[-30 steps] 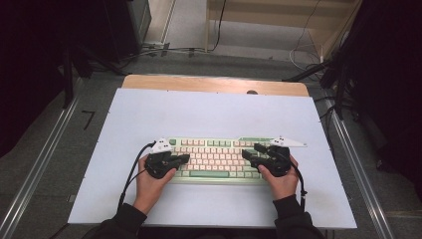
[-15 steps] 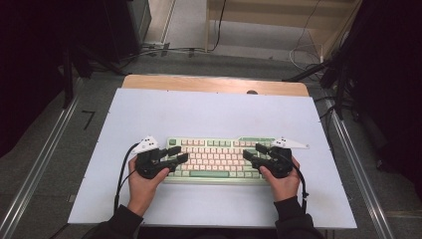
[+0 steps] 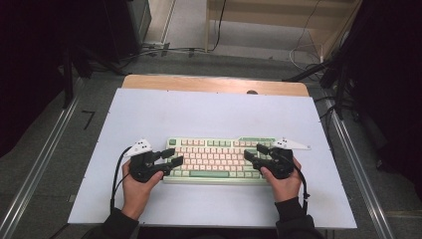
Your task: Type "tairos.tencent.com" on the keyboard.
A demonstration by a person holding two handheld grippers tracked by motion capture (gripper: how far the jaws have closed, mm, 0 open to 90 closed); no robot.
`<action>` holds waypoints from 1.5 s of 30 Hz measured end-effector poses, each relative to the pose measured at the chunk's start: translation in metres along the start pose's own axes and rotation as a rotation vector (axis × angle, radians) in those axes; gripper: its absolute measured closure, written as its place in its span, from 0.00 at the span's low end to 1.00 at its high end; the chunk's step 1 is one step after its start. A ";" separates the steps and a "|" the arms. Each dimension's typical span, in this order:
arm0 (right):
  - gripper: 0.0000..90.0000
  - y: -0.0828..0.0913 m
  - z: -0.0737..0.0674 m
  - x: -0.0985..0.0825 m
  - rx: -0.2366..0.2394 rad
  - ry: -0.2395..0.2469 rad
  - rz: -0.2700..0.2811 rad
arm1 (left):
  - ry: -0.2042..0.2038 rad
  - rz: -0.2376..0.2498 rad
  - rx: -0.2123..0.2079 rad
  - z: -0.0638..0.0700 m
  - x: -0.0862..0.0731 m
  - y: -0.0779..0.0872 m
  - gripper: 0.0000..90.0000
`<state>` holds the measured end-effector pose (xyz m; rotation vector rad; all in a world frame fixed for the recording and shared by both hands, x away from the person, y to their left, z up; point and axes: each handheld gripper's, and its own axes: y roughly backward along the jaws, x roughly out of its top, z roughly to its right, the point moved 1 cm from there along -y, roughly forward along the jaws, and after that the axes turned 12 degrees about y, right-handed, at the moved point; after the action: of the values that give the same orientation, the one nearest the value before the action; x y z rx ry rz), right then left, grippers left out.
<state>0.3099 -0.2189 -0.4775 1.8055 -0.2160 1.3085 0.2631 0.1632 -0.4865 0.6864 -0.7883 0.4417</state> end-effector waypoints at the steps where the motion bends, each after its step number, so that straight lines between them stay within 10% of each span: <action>1: 0.39 0.000 0.000 0.000 0.000 0.000 0.000 | 0.000 0.002 0.003 0.000 0.000 0.000 0.53; 10: 0.41 -0.005 -0.007 0.000 0.021 0.019 -0.020 | 0.005 -0.003 0.021 -0.001 -0.002 -0.002 0.51; 16: 0.97 -0.007 -0.022 0.001 0.091 0.063 -0.031 | 0.010 -0.006 0.030 -0.003 -0.002 -0.001 0.51; 45: 0.97 -0.030 -0.042 -0.005 0.144 0.154 -0.168 | 0.008 -0.013 0.029 -0.002 -0.003 -0.002 0.51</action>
<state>0.2960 -0.1726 -0.4952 1.7891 0.1144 1.3636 0.2635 0.1631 -0.4912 0.7164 -0.7709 0.4441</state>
